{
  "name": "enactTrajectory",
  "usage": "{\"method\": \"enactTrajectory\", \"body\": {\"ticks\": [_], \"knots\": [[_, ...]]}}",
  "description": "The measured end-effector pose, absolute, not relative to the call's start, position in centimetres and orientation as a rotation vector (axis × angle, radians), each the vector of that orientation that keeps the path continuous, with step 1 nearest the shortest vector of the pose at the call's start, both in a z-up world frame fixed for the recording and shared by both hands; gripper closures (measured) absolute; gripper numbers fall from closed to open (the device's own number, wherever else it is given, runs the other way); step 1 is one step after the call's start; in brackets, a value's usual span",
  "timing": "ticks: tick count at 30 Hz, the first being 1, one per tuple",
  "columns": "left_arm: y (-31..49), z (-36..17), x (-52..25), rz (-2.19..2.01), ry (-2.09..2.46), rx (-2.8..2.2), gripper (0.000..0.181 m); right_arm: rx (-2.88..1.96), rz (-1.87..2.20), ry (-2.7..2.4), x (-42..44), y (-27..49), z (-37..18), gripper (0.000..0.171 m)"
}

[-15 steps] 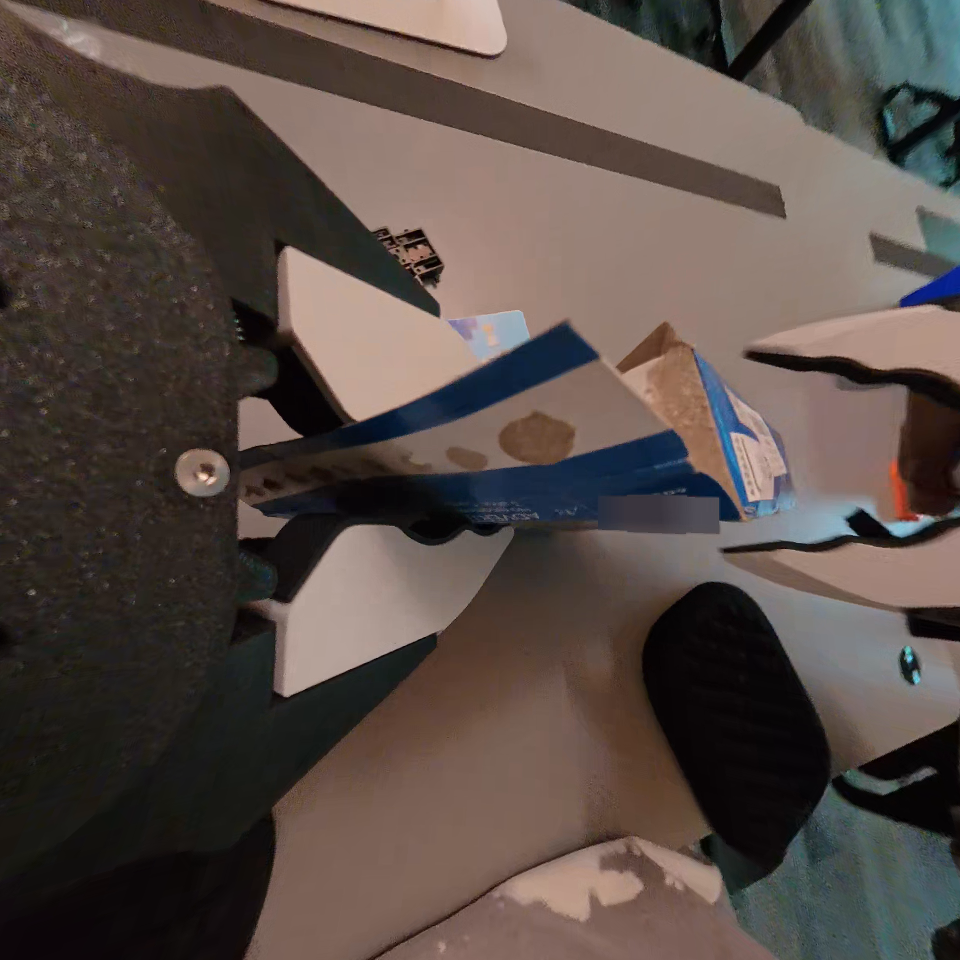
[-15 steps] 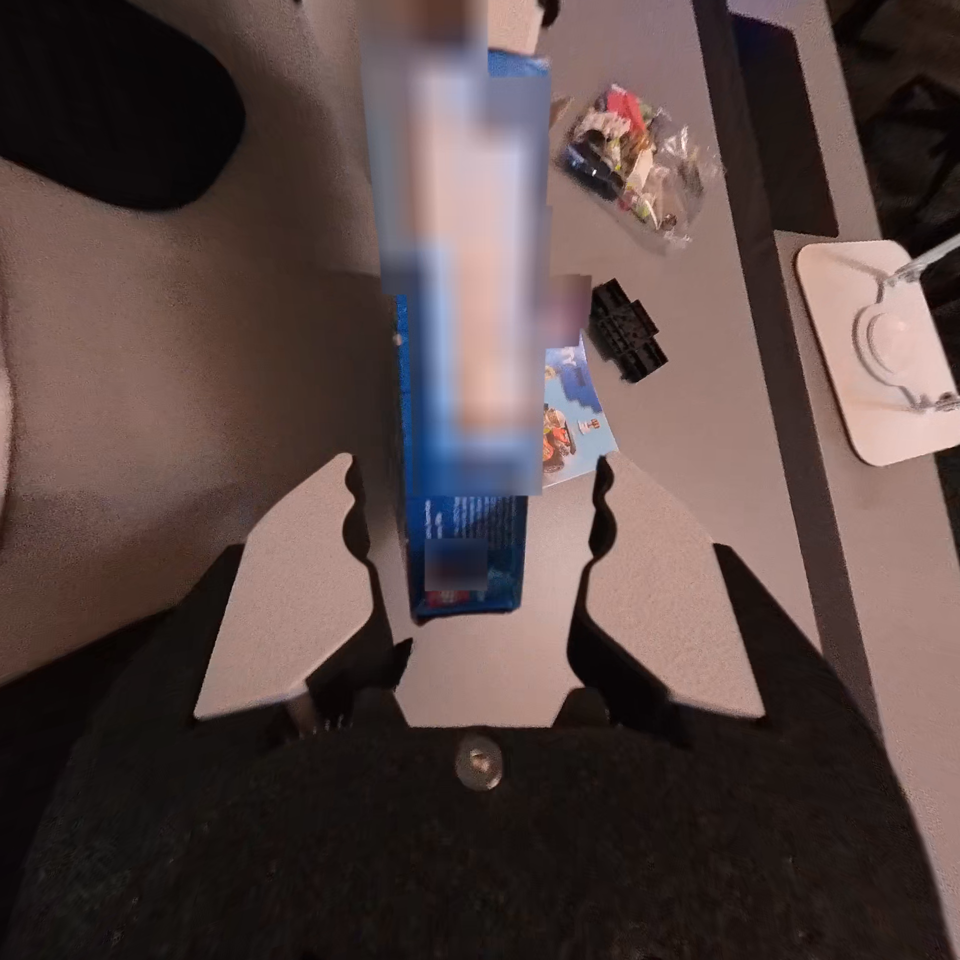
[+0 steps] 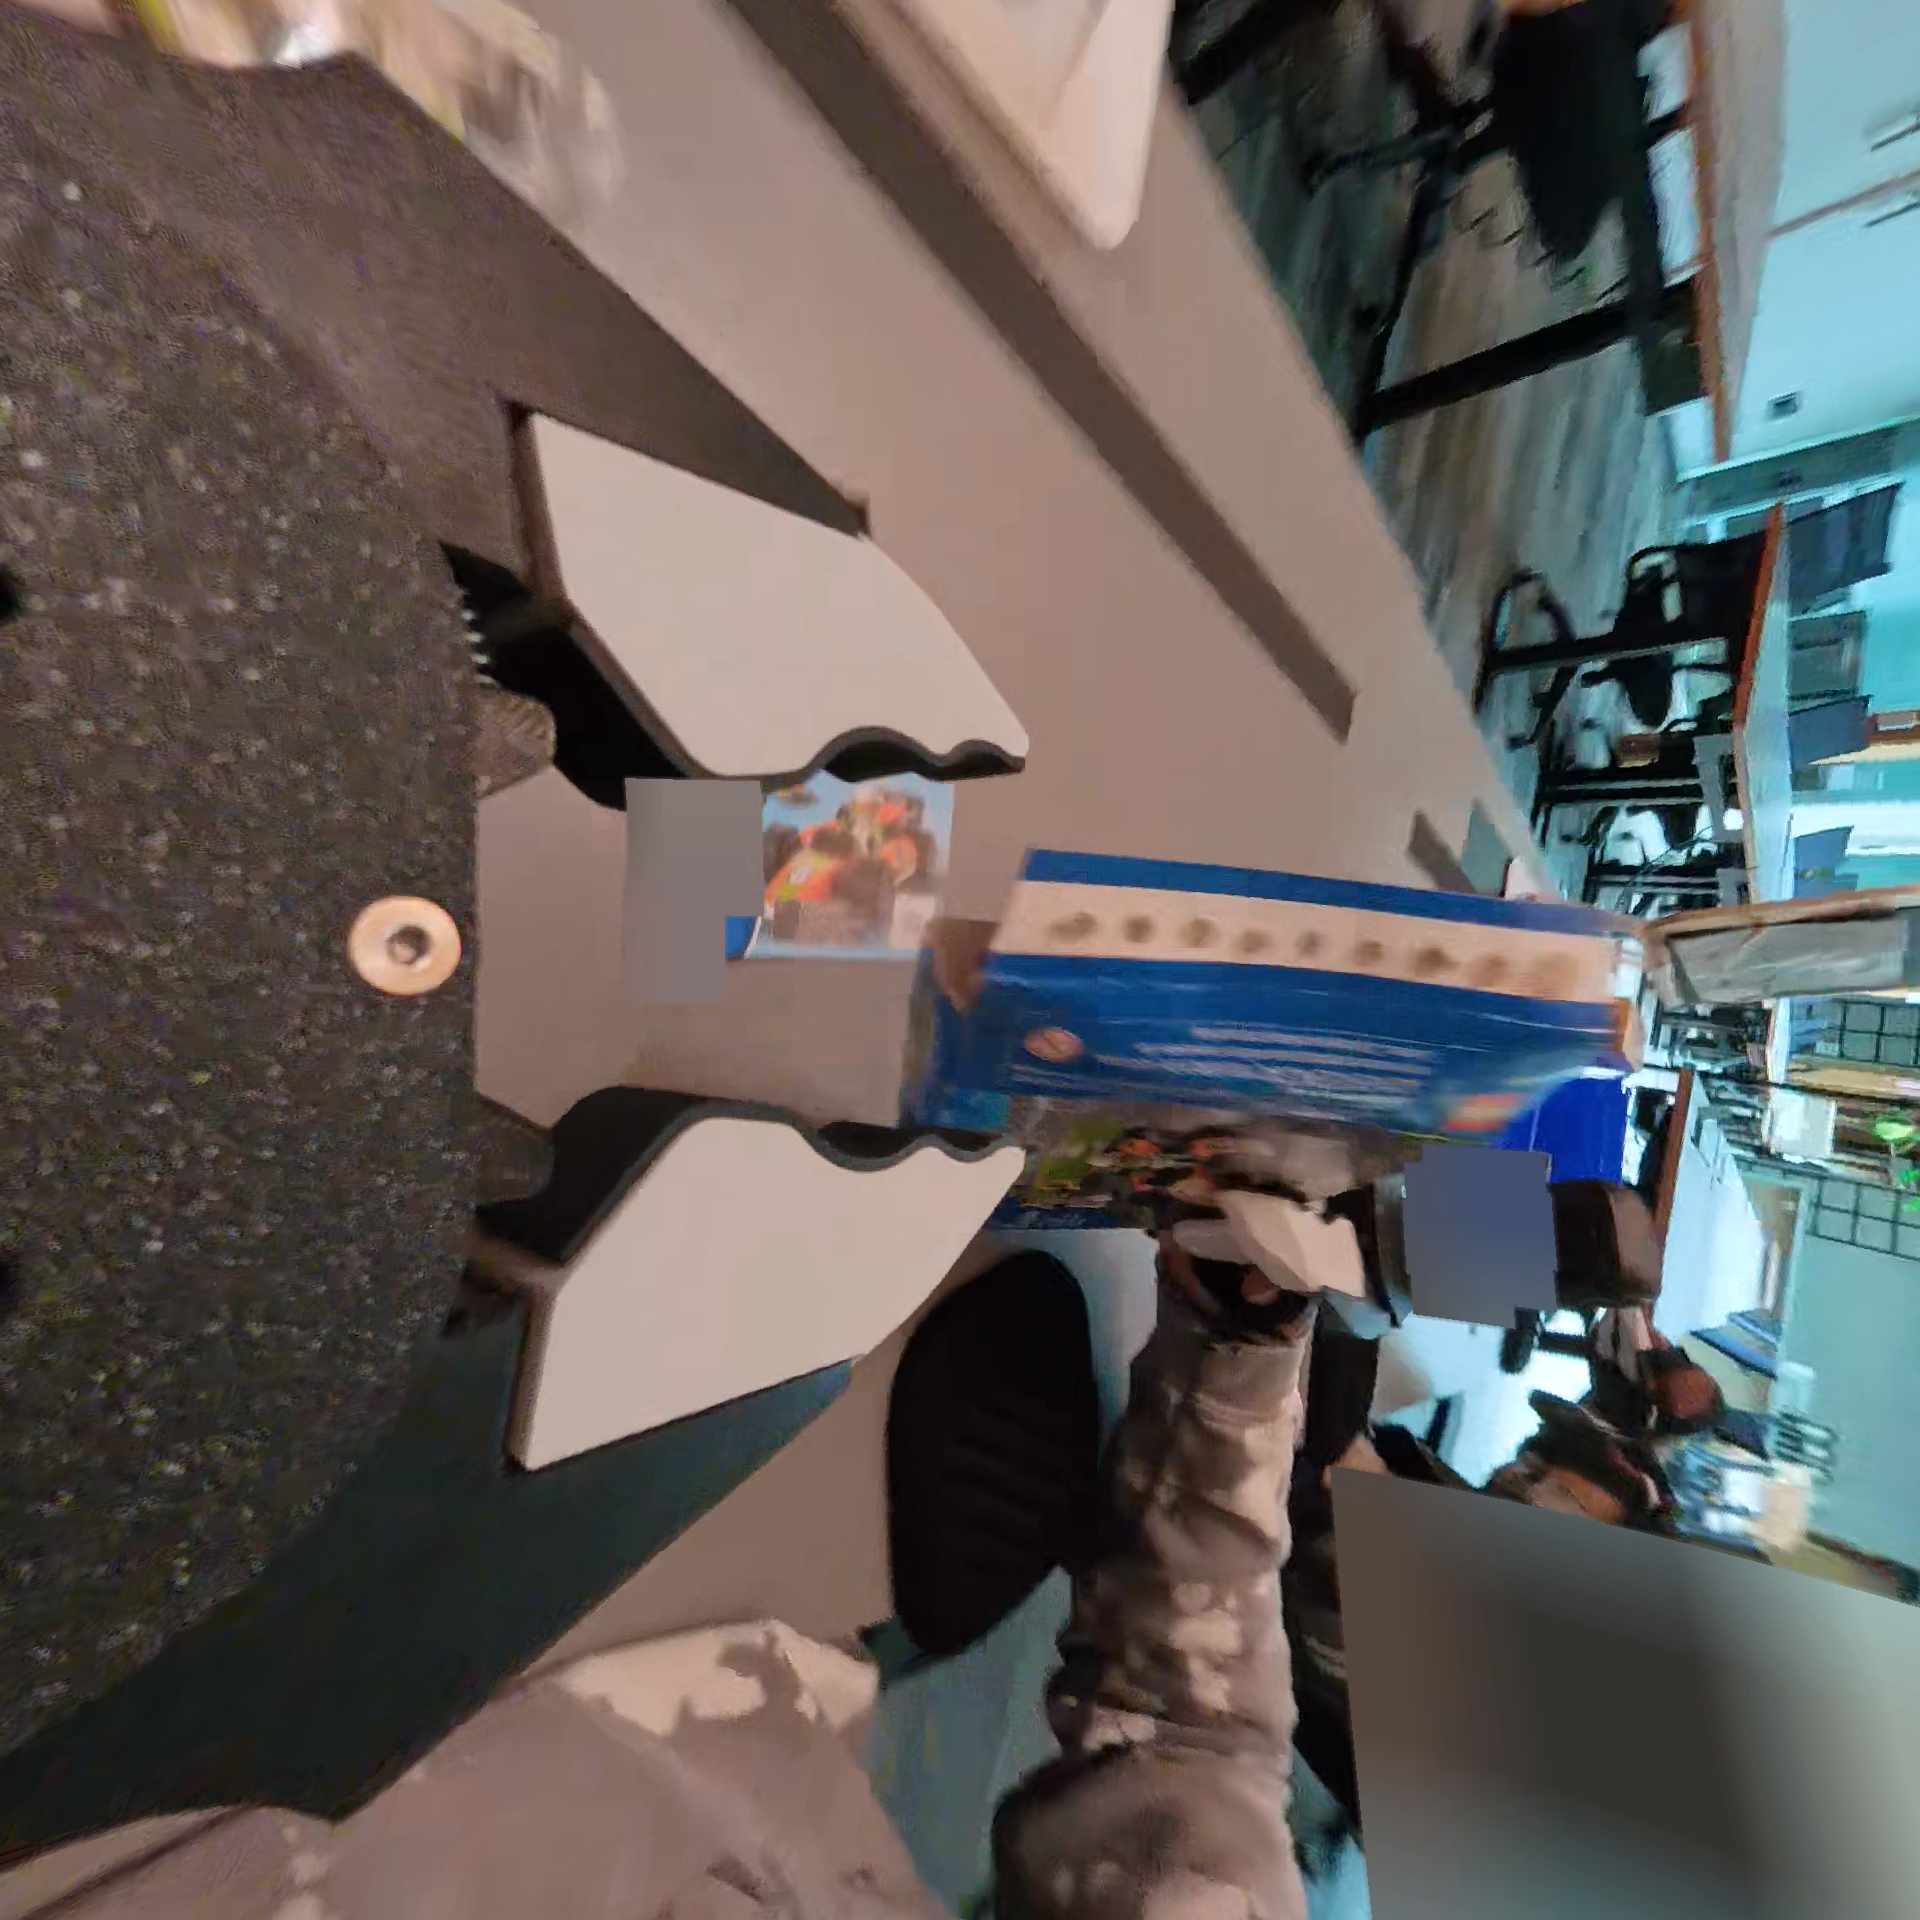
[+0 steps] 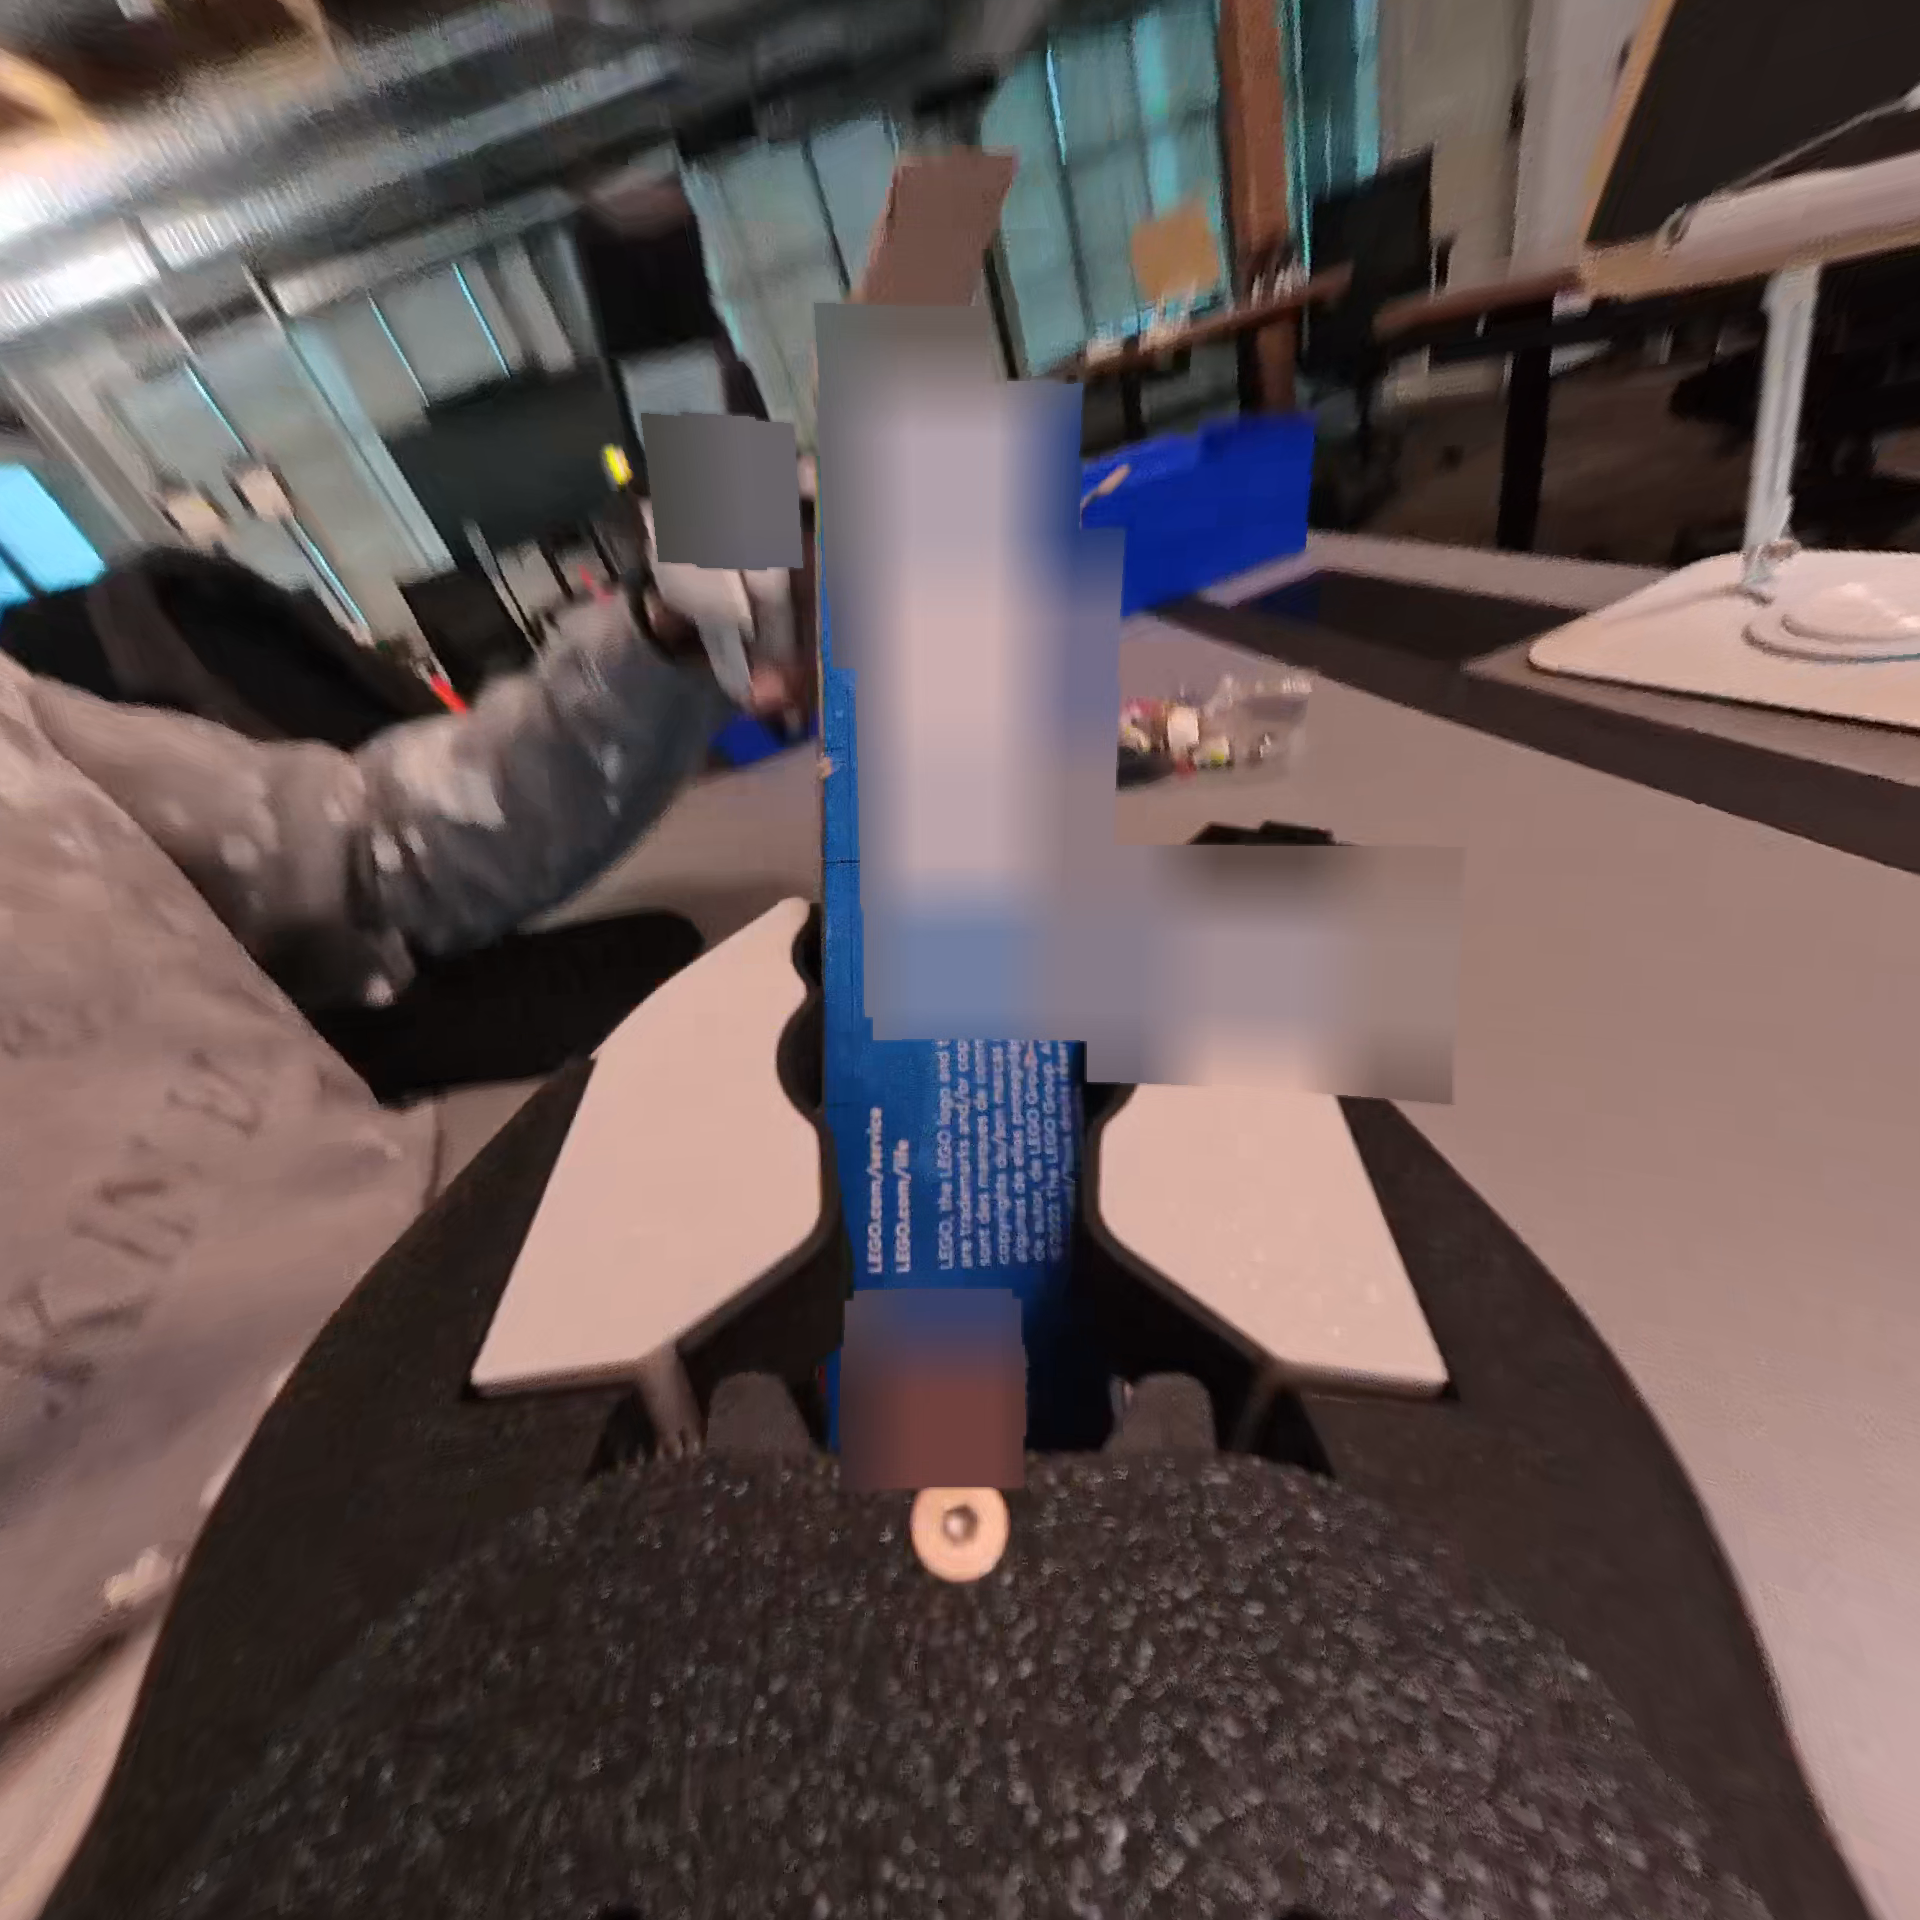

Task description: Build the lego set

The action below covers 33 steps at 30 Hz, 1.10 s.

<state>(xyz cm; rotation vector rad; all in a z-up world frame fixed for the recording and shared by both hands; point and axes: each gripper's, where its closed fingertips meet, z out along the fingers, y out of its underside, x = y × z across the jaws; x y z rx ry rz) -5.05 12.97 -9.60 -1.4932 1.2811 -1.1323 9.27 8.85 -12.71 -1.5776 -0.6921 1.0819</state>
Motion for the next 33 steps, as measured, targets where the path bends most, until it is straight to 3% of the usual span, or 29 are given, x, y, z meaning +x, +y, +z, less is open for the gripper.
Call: {"method": "enactTrajectory", "body": {"ticks": [2,6,8,10,12,16,20,25,33], "knots": [[11.5,-13.2,-3.3,-1.256,1.285,-1.587,0.101,-1.527,1.113,-0.631,9.2,9.0,-12.1,0.123],[7.6,-17.2,0.7,-1.473,1.32,-1.644,0.086,-1.465,1.144,-0.569,8.7,9.1,-10.8,0.124],[6.8,-16.4,2.3,-1.511,1.287,-1.575,0.092,-1.428,1.177,-0.549,8.4,8.8,-10.1,0.124],[7.0,-15.1,3.0,-1.489,1.274,-1.512,0.118,-1.429,1.166,-0.566,7.9,8.6,-10.2,0.123],[7.7,-14.1,3.0,-1.419,1.309,-1.459,0.125,-1.435,1.147,-0.585,8.1,8.5,-10.5,0.122],[8.6,-13.8,1.6,-1.212,1.534,-1.439,0.13,-1.571,0.997,-0.708,9.3,8.3,-12.3,0.12],[10.0,-13.7,-0.5,-0.966,1.81,-1.505,0.131,-1.665,0.706,-0.813,12.5,8.6,-10.8,0.097],[9.8,-12.8,0.4,-0.764,2.109,-1.482,0.133,-1.719,0.347,-1.049,11.9,8.4,-8.1,0.083],[8.0,-13.7,4.4,-0.79,2.228,-1.425,0.13,-1.909,0.28,-1.234,10.1,8.1,-15.3,0.084]]}}
